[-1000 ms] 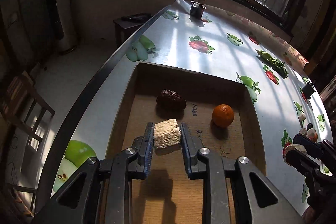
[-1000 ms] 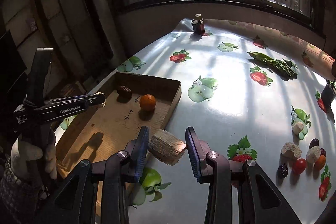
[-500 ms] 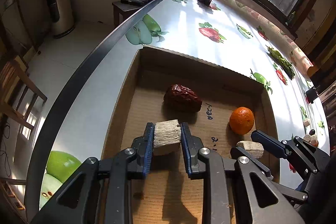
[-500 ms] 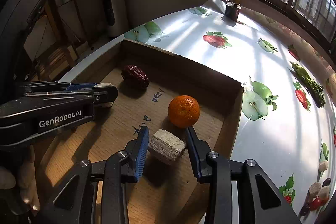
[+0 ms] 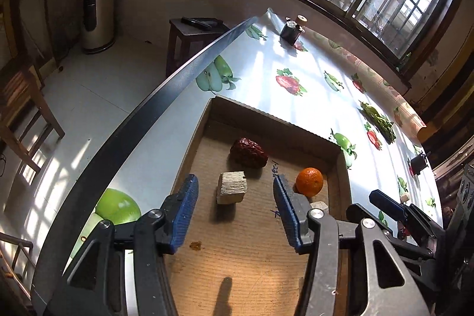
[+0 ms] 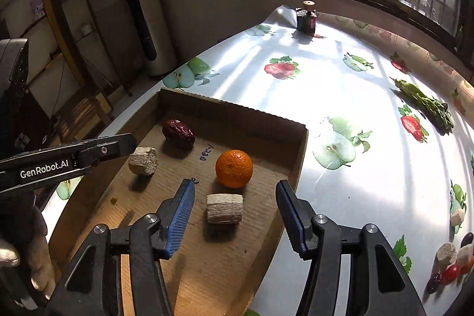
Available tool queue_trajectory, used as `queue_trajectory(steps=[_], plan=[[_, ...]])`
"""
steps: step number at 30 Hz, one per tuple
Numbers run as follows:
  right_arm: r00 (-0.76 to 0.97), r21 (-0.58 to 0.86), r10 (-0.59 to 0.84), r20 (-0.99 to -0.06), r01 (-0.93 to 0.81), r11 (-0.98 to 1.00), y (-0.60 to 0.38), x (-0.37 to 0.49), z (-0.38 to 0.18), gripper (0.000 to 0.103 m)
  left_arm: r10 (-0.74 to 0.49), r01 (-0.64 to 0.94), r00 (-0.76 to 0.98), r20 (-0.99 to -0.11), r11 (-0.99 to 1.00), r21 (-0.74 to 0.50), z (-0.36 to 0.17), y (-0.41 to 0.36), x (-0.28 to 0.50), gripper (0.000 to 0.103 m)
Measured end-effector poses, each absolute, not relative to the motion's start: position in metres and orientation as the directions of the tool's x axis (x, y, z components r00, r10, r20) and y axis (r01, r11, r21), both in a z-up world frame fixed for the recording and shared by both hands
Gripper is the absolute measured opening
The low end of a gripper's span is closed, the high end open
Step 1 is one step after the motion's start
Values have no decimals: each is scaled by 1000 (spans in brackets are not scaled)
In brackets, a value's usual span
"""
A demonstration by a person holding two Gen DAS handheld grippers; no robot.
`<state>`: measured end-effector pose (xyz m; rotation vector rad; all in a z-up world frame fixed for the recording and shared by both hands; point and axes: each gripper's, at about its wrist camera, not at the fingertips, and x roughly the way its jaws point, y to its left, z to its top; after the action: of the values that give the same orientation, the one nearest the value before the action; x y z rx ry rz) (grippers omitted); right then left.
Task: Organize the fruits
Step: 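Move both tools back over the table toward the tomato and tangerine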
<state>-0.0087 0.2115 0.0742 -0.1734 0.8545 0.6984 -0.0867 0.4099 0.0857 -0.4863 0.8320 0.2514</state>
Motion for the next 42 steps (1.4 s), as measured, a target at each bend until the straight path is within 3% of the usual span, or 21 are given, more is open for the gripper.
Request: queue_trajectory(steps=[4,9,11,13,15,17,24,29,39,41,42], plan=[[482,165,505,-716,-586,794,164,-16,87,68,49,-383,697,-716,869,-314,104,386,-109,60],[525,183,481,-702,-520,834,93,-29,92,68,145,-330,769,-623,924,-192,134,331,-130,60],[555,178,454,-697,-479,859,58,-34,95,68,182,-307,815,-551,941,-143,150,306,-141,69],[587,182,422,-691,-424,887,19,-35,99,68,213,-293,857,-469,950,-104,165,282,-150,93],[613,209,397,-683,-357,910,-25,-34,105,68,225,-277,888,-402,958,-77,177,260,-156,103],[640,246,373,-671,-283,927,-70,-35,110,68,183,-220,909,-375,974,-59,184,237,-152,103],[717,324,249,-652,-34,946,-202,-40,112,73,-24,-40,830,-557,994,-103,157,173,-101,103],[710,314,182,-680,57,948,-250,-42,96,74,-65,2,772,-632,995,-101,130,137,-80,103],[626,291,128,-769,164,943,-281,-25,40,74,-186,172,704,-685,981,-91,100,68,-58,103],[614,281,126,-779,162,946,-278,-22,32,74,-211,228,701,-682,971,-66,97,48,-53,99],[613,273,122,-781,159,949,-277,-21,30,74,-220,257,695,-685,965,-50,95,37,-49,89]])
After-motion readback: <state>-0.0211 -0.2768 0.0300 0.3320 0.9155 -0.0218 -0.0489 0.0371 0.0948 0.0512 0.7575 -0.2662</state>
